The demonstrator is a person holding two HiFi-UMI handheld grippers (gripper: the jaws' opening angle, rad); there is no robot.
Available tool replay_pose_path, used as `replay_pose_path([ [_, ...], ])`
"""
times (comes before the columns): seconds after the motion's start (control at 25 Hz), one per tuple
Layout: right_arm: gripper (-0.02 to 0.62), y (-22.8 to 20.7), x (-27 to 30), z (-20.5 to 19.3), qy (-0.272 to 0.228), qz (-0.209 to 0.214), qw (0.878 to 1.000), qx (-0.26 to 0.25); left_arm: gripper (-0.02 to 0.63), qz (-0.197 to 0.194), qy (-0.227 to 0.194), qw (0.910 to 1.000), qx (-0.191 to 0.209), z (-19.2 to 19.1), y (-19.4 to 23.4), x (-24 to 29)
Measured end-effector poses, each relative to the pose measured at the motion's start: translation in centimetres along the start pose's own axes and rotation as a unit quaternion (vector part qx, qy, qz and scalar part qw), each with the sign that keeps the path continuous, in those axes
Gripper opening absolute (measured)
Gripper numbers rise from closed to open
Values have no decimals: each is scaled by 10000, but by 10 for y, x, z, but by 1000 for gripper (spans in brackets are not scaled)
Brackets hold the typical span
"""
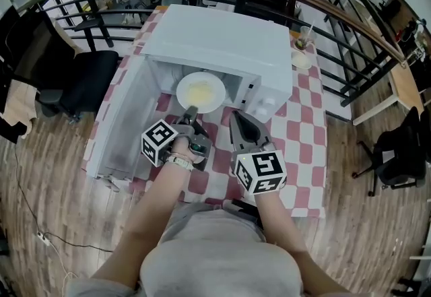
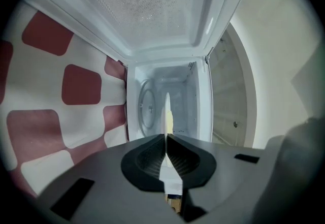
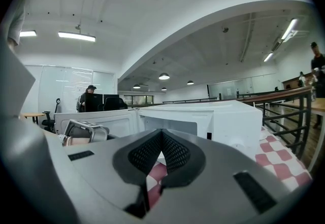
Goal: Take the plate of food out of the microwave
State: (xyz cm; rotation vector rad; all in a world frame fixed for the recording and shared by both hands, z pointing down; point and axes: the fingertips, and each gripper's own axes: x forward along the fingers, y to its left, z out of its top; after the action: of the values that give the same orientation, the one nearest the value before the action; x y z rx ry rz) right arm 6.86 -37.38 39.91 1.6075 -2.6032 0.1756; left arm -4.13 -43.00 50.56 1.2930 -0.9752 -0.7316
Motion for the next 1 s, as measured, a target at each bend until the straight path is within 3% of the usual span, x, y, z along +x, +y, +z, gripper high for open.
replay_pose_path([
  [0.84,25,8,-15,14,-98,-10,9999,-22,14,-292,-6,9996,51,-16,-29,-42],
  [1.0,25,11,-17,15,-60,-33,9994,-325,14,-332,11,9994,93,-21,-37,-47],
])
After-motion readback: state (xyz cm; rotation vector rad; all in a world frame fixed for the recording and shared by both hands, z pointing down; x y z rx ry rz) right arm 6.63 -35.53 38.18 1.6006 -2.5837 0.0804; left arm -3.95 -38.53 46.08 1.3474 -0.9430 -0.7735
